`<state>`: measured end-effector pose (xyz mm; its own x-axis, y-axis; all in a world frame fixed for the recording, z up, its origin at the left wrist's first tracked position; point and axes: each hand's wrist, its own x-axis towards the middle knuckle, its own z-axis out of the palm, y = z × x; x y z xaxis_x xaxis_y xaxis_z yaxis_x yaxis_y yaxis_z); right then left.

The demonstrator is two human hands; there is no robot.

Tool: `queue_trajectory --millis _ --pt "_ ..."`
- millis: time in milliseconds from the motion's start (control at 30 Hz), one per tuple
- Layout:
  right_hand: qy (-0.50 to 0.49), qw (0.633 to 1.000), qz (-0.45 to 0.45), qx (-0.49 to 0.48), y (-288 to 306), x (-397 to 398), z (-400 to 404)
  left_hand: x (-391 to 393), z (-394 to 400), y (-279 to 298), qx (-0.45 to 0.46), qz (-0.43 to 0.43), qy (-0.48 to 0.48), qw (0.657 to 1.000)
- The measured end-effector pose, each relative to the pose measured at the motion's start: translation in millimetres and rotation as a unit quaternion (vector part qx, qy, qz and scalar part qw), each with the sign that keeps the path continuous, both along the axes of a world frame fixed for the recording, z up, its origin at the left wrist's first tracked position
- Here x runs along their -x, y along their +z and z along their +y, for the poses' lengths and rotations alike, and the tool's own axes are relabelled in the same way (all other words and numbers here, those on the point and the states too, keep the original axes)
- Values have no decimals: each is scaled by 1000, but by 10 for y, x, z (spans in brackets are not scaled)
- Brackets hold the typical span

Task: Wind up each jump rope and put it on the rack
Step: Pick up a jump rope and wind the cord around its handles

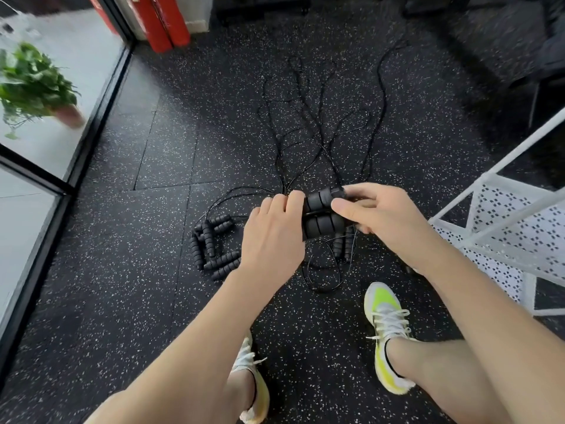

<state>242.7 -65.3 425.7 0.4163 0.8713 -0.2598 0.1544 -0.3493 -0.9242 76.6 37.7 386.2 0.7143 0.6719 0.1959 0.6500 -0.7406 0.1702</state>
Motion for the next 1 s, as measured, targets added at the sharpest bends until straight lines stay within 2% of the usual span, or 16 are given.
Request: queue_trajectory --millis 200,300,367,533,600,667,833,1000 --pt "-33 998 -33 -42 -12 -21 -12 -39 -6 34 -15 -5 17 1000" --pt "-2 999 -27 -43 -2 -93 -33 -33 18 51 -15 -7 0 1000" --pt "17 999 -25 -38 -14 -170 -35 -22 11 70 16 -9 -18 1000" --pt "47 993 75 -74 -88 -234 -22 -23 -82 199 92 -46 -6 995" --pt "19 987 133 -92 -173 -193 3 -28 -107 229 118 -61 8 991" --pt "-6 985 146 -91 -256 -116 23 -24 -92 232 140 -70 28 987" --pt "-9 996 57 -64 -294 197 20 -8 7 190 156 -57 79 983" --pt "26 993 -117 22 -282 421 10 22 66 176 143 -16 108 984"
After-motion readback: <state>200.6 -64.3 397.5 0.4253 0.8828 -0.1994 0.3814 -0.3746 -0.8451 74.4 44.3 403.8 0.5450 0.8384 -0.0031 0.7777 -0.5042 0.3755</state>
